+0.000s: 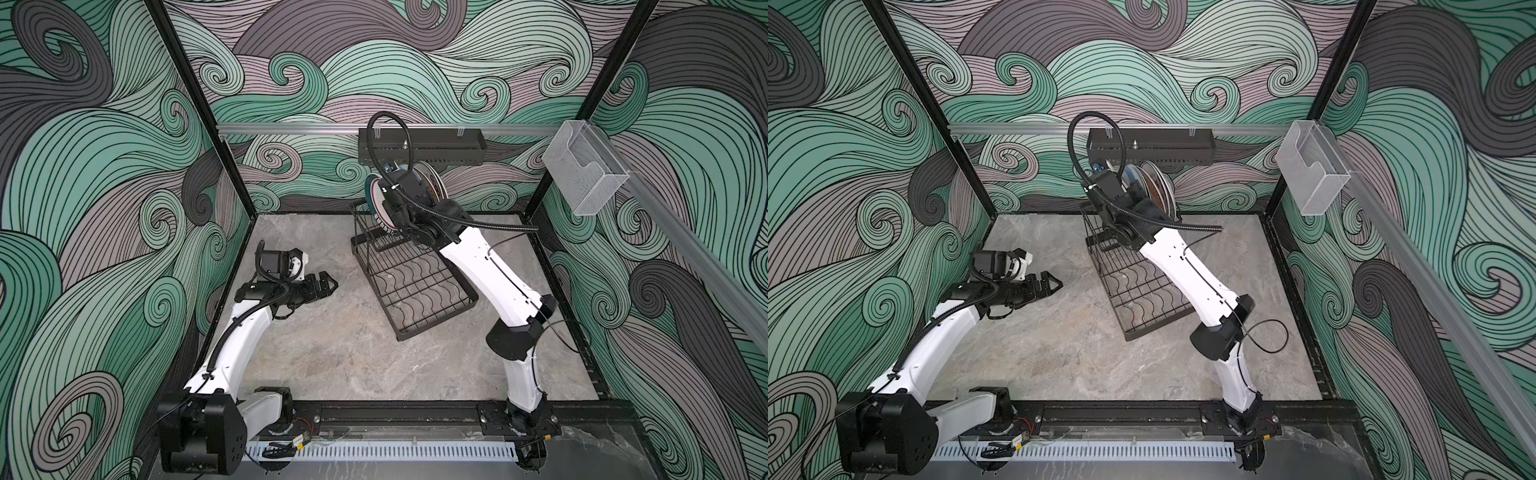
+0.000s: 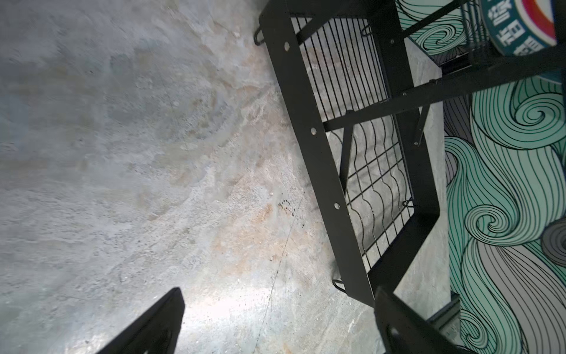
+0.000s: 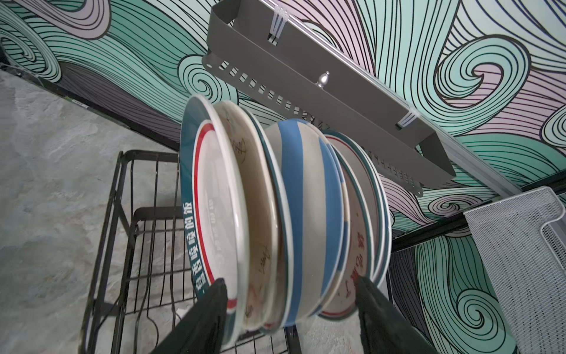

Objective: Load plates into a dish rack
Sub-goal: Place the plate on the dish rack, then reset both arms

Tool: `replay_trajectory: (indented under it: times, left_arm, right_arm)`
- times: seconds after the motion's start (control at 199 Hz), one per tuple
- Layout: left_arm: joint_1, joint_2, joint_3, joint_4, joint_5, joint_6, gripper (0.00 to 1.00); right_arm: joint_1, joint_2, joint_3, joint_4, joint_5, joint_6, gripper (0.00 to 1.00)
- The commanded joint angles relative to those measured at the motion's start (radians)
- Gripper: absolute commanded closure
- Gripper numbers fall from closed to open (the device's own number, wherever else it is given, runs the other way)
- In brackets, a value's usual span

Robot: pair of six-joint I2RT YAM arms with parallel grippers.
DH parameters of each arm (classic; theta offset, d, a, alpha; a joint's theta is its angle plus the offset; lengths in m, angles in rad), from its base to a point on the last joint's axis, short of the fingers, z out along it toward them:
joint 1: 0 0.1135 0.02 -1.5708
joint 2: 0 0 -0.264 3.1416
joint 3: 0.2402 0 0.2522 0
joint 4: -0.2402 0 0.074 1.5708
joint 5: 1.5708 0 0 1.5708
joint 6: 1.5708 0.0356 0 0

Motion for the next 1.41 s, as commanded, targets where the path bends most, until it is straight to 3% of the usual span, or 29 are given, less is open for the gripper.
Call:
replay_trajectory:
  times: [0.0,0.166,0.352,0.457,0.538,0.648,0.739,0.864,0.95,1.025,1.186,1.267,1.337,1.402]
  left_arm:
    - [-0.003,-0.054,0.046,0.001,-0.180,0.015,0.02]
    - [-0.003,-0.094,-0.058,0.252,-0.425,0.015,0.01]
    - [-0.001,0.032,-0.237,0.671,-0.729,0.154,0.01]
    - [0.002,0.130,-0.200,0.641,-0.720,0.242,0.01]
    - [0.004,0.173,-0.221,0.700,-0.716,0.240,0.01]
    - [0.007,0.208,-0.296,0.892,-0.647,0.276,0.01]
    - [0.012,0.269,-0.304,0.962,-0.662,0.307,0.01]
    - [0.022,0.341,-0.361,1.133,-0.614,0.347,0.01]
    - [0.040,0.370,-0.390,1.201,-0.578,0.342,0.01]
    - [0.078,0.385,-0.382,1.189,-0.535,0.303,0.01]
    - [0.091,0.395,-0.421,1.262,-0.503,0.302,0.01]
    - [0.091,0.397,-0.417,1.255,-0.505,0.299,0.01]
    - [0.091,0.397,-0.414,1.253,-0.505,0.298,0.01]
    - [0.091,0.397,-0.413,1.250,-0.504,0.298,0.01]
  right_arm:
    - [-0.061,-0.211,-0.135,-0.007,-0.074,0.040,0.29]
    - [-0.253,-0.557,-0.613,0.115,-0.177,0.087,0.23]
    - [-0.489,-0.893,-1.280,0.493,-0.283,0.103,0.09]
    - [-0.605,-0.974,-1.589,0.760,-0.317,0.132,0.06]
    - [-0.684,-0.983,-1.751,0.928,-0.392,0.167,0.06]
    - [-0.741,-0.936,-1.835,1.054,-0.442,0.157,0.05]
    - [-0.771,-0.888,-1.887,1.173,-0.470,0.115,0.04]
    - [-0.831,-0.775,-1.996,1.507,-0.593,0.169,0.03]
    - [-0.832,-0.651,-1.985,1.584,-0.607,0.143,0.02]
    - [-0.833,-0.573,-1.946,1.526,-0.617,0.134,0.02]
    - [-0.804,-0.406,-2.067,1.922,-0.667,0.074,0.00]
    - [-0.804,-0.440,-2.036,1.804,-0.659,0.076,0.00]
    - [-0.801,-0.423,-2.053,1.867,-0.659,0.074,0.00]
    - [-0.801,-0.437,-2.040,1.816,-0.660,0.072,0.00]
